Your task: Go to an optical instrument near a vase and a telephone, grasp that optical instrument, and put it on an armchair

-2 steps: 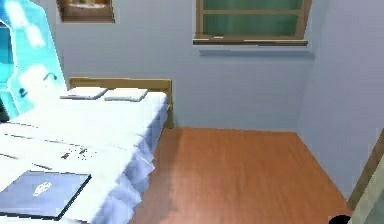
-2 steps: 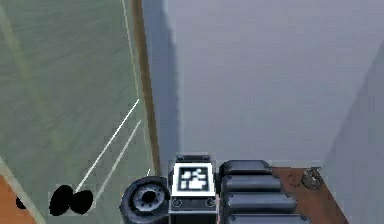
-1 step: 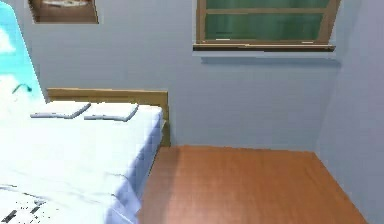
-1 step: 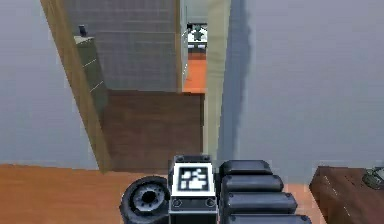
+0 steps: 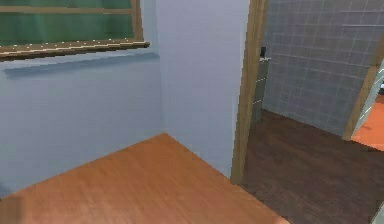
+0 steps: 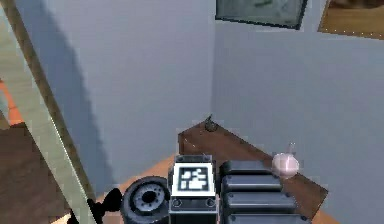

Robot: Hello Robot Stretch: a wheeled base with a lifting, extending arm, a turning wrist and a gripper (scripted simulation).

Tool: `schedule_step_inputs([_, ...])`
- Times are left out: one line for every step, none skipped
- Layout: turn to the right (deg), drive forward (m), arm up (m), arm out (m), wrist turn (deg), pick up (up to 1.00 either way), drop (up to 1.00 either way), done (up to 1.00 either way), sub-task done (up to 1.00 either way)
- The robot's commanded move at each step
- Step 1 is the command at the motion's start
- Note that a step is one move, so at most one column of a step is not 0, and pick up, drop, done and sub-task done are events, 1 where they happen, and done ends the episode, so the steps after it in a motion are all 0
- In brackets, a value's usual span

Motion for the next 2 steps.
schedule_step_inputs([3.0, 0.0, 0.0, 0.0, 0.0, 0.0, 0.0, 0.0, 0.0])
schedule_step_inputs([0.0, 0.6, 0.0, 0.0, 0.0, 0.0, 0.0, 0.0, 0.0])
